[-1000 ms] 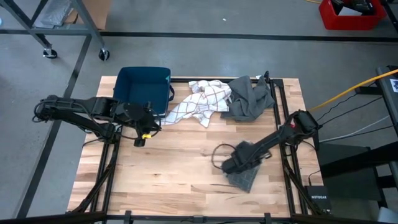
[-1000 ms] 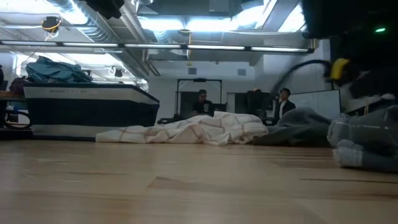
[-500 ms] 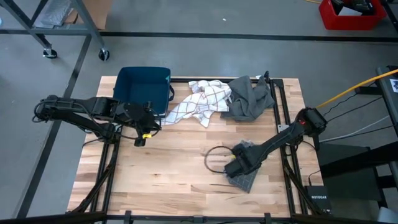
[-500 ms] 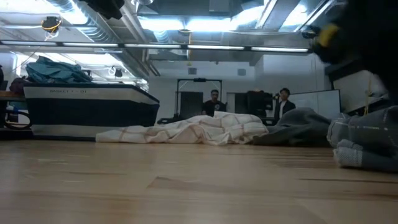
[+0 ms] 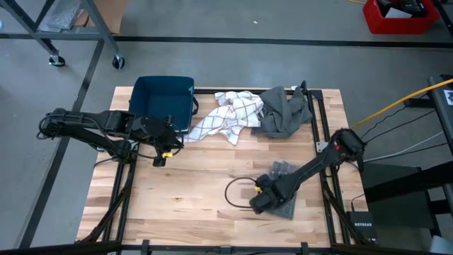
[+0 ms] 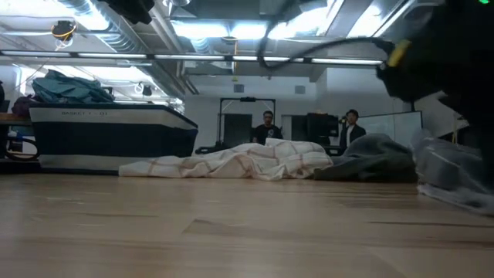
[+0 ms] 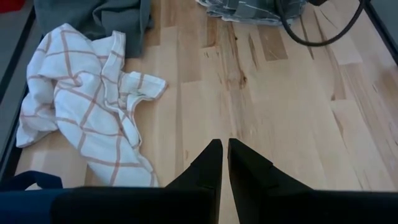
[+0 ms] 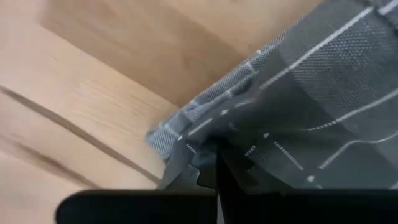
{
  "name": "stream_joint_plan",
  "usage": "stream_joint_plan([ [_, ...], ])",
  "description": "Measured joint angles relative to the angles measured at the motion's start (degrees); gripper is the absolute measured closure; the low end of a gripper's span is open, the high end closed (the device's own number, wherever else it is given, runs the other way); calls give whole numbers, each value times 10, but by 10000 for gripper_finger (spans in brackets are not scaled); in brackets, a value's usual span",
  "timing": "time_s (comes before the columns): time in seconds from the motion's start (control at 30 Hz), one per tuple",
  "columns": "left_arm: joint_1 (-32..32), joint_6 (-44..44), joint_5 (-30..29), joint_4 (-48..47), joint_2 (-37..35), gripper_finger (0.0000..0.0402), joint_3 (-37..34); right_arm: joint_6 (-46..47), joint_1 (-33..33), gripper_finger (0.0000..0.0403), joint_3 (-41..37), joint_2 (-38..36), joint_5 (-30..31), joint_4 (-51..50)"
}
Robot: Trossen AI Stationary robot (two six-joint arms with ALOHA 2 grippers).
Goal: Fold towel
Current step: Fold the gray patterned towel, then fold the white towel
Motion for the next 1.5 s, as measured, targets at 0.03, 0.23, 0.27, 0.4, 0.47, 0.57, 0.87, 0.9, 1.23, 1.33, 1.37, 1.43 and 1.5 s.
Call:
stream_joint_plan([
  [0.03,0,0,0,0,0,382,0,4,5,402,0,5,-3,-3],
  [0.23,0,0,0,3,0,382,0,69,24,402,-21,8,-1,-22],
  [0.27,0,0,0,3,0,382,0,83,28,402,-27,7,1,-22],
  [0.4,0,0,0,3,0,382,0,121,34,402,-50,5,1,-23],
  [0.47,0,0,0,3,0,382,0,127,34,402,-57,5,1,-20],
  [0.57,0,0,0,3,0,382,0,127,34,402,-60,5,1,-23],
  [0.87,0,1,0,4,0,382,0,169,35,402,-33,-52,95,-41],
  [0.9,0,7,0,4,0,382,0,172,34,402,-20,-66,122,-44],
  [1.23,0,56,-73,38,30,305,0,71,33,395,65,-108,272,-76],
  [1.33,0,64,-84,56,67,259,0,47,33,385,71,-109,317,-62],
  [1.37,0,72,-84,62,81,247,0,43,33,383,72,-110,333,-60],
  [1.43,1,78,-87,65,107,229,0,36,32,380,71,-109,367,-61],
  [1.5,3,74,-88,65,131,220,0,22,24,379,69,-108,394,-60],
])
